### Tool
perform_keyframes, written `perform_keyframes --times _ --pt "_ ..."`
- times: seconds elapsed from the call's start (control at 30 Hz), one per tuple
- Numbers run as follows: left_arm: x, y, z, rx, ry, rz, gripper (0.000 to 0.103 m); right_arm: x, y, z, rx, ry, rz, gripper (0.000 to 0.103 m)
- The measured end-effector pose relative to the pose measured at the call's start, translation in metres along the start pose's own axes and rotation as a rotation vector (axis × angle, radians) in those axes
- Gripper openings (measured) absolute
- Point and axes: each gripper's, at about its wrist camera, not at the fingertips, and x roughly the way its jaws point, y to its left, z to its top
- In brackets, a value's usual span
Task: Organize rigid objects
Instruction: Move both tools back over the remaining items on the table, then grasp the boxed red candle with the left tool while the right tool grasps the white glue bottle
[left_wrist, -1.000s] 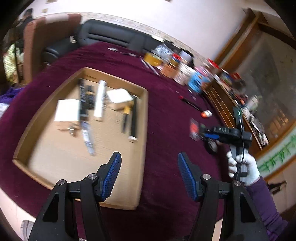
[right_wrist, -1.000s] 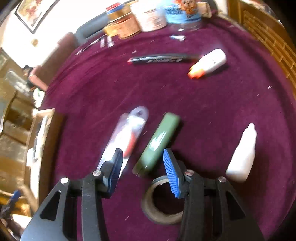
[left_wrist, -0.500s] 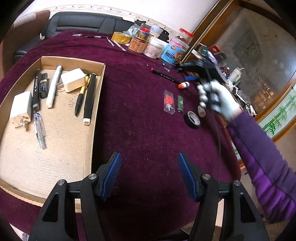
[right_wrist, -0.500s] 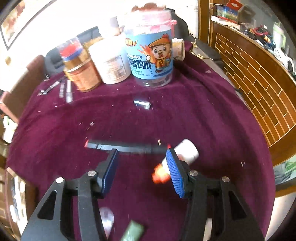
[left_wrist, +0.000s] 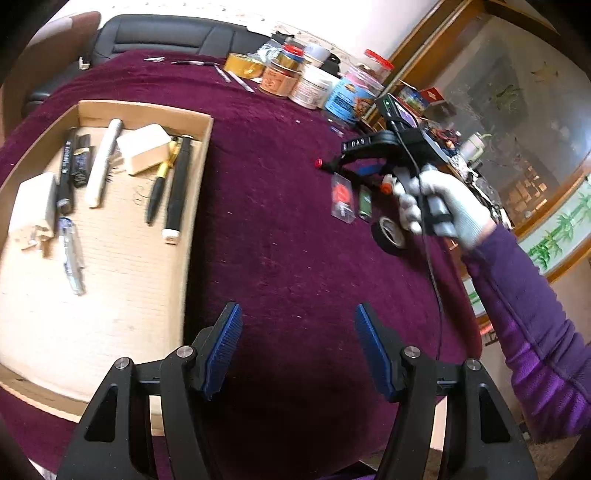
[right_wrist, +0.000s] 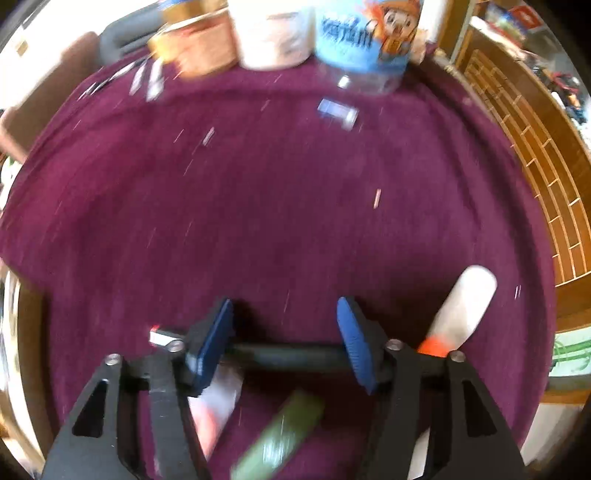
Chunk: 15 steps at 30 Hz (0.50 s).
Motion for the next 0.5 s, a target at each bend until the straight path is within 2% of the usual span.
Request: perform_keyframes --times 0.1,0.17,0.23,0.3,0.4,0.43,0.5 --pt "0.002 -0.007 -0.002 0.018 0.003 -0.006 0.057 -0.021 -0.009 -0.031 0.009 0.030 0.130 0.060" --pt "0.001 -0.010 -0.005 0.024 0.003 -0.005 0.057 -0.049 -0.033 -0.040 0.077 -0.066 0.202 0.060" --pt "0.001 -0.012 -0.006 0.024 0.005 -0.003 0.057 -0.083 -0.066 -0.051 0.149 -0.220 0.164 0.060" --pt "0.001 -0.014 -0.007 0.026 0.008 -0.003 0.057 -0.100 -0.100 -0.062 0.224 -0.312 0.090 0.061" --pt "0.002 -0.018 -0.009 0.026 0.015 -0.002 0.057 -0.102 -0.144 -0.078 0.331 -0.338 -0.015 0.061" --pt "0.003 -0.019 -0.009 0.025 0.017 -0.002 0.057 -0.097 -0.161 -0.085 0.379 -0.326 -0.028 0.061" --pt "0.006 -0.022 -0.010 0.025 0.023 0.004 0.057 -0.085 -0.185 -0.095 0.462 -0.303 -0.002 0.061"
